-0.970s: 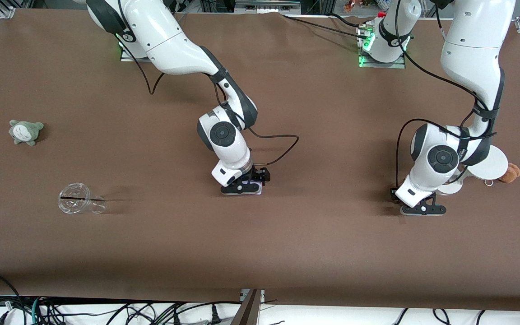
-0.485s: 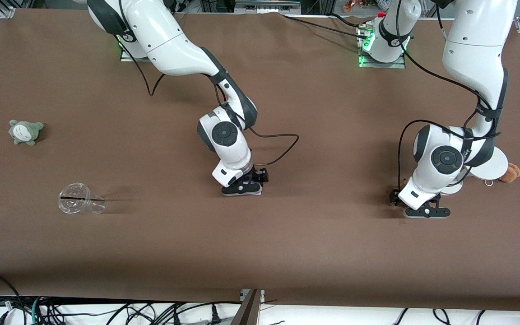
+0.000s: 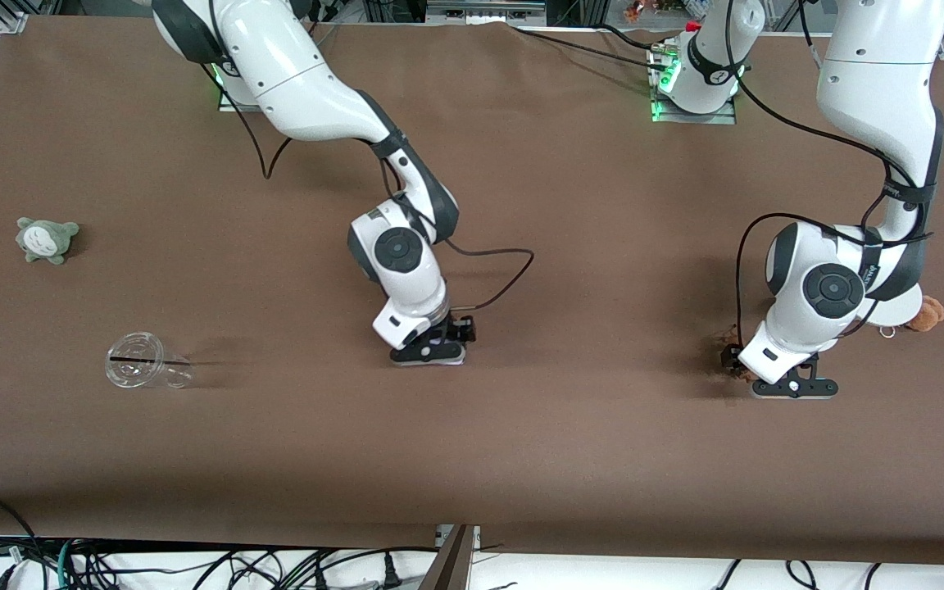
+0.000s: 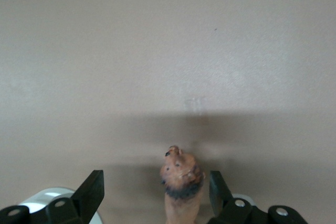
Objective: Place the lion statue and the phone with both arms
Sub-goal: 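Lower the lion beside the lamp while the right gripper carries the phone, then withdraw the left gripper while the right gripper lowers the phone beside the cup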
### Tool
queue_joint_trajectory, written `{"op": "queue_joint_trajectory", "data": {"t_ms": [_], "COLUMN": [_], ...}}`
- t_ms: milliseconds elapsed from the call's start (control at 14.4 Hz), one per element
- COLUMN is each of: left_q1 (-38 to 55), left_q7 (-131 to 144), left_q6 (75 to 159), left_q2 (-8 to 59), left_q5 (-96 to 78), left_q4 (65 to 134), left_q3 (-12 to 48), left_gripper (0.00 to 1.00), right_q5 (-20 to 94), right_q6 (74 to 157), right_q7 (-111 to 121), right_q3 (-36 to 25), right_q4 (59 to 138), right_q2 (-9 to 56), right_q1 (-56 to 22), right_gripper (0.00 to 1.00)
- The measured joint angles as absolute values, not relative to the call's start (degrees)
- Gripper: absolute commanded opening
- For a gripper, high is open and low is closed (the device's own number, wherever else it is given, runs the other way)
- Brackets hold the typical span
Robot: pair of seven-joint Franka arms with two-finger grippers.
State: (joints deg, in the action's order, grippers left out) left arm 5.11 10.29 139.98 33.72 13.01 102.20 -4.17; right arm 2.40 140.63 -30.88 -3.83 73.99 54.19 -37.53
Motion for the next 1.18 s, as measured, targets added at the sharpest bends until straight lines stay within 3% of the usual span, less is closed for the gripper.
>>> {"op": "queue_joint_trajectory", "data": {"t_ms": [208,762,1178], "left_q1": [4.26,2.14,1.87], "left_q7": [6.76,-0.26,-1.84], "left_q6": [136.21,120.68,105.44], "left_q2": [31.31,19.85,7.59], "left_q5": [11.22,8.59,5.48], "left_q4": [101.83,101.5,101.15], "left_q3": [-4.12,-3.89,-3.82], "left_gripper": [0.9,0.94,1.0], "right_q5": [2.41,2.41,1.98], "right_q6": [132.14,122.27,119.91], "right_q7": [-23.21,-5.38,-3.91], "right_q3": [-3.84,-4.02,-5.5], "right_q4": [70.4,70.35,71.94], "right_q2": [52.2,50.94,50.15], "right_q1": [-32.06,-16.64,-14.32], "right_gripper": [0.28,0.29,0.29]}}
